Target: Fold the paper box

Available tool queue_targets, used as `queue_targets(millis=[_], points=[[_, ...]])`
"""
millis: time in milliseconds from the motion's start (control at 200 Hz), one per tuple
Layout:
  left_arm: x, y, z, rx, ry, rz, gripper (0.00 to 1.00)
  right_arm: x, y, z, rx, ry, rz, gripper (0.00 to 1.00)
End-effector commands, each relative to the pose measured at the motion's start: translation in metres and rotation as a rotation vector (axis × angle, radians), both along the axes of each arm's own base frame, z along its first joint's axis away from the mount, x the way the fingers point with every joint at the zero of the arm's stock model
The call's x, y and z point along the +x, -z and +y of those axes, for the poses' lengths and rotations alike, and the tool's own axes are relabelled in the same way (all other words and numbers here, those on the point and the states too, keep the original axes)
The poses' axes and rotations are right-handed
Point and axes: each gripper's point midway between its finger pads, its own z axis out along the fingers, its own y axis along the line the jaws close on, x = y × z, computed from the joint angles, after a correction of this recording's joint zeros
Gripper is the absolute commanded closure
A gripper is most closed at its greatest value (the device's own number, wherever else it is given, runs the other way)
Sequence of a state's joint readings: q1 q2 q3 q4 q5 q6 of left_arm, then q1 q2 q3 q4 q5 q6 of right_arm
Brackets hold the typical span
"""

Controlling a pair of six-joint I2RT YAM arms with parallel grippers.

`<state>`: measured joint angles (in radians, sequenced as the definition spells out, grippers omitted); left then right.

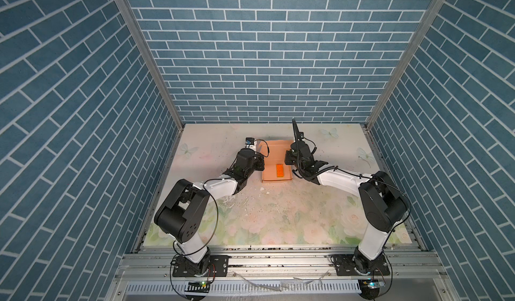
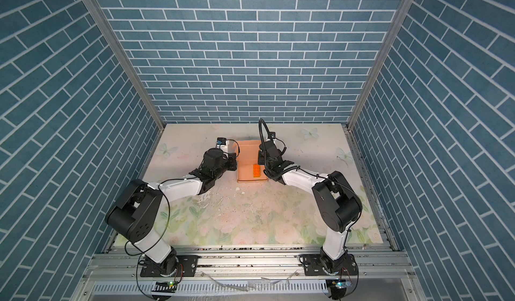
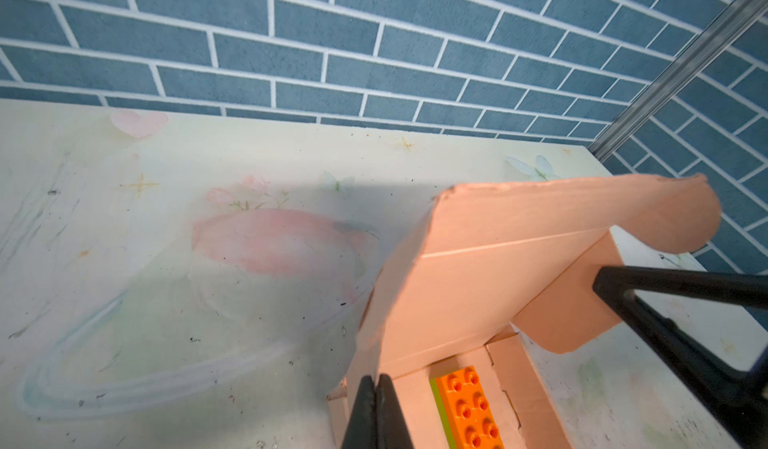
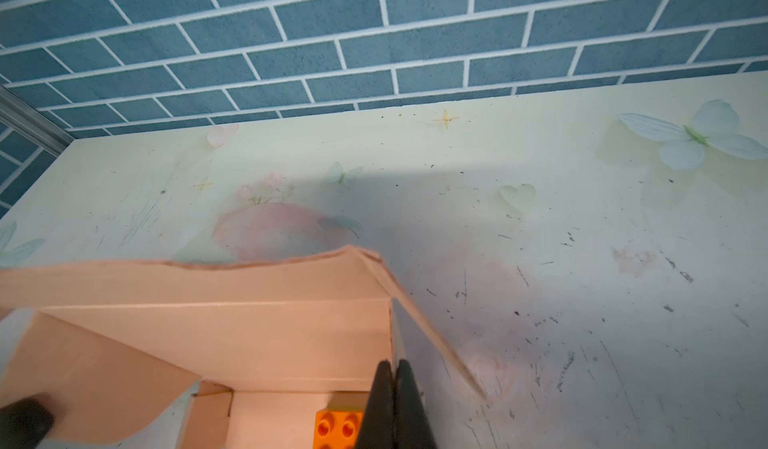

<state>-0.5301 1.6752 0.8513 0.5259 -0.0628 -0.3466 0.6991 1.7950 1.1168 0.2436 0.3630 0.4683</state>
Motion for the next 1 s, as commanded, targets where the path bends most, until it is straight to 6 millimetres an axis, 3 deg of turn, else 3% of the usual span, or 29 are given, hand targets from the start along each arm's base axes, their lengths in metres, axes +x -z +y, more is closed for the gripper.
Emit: queue_targets(millis=[0, 445, 525, 995], points=[[0.002, -0.009, -0.001, -0.014, -0.037, -0.104, 1.0, -0.002, -0.023, -0.003, 0.056, 0.055, -0.1, 1.0], [-0.011, -0.008, -0.019, -0.068, -0.003, -0.26, 1.0, -0.028, -0.017, -0.01, 0.074, 0.042, -0.258, 1.0], [-0.019, 0.001, -0.017, -0.07, 0.01, -0.264, 1.0, -0.033, -0.017, -0.01, 0.082, 0.037, -0.281, 1.0], [-0.037, 0.008, -0.019, -0.099, 0.082, -0.321, 1.0, -0.05, -0.023, 0.011, 0.122, -0.063, -0.413, 1.0]])
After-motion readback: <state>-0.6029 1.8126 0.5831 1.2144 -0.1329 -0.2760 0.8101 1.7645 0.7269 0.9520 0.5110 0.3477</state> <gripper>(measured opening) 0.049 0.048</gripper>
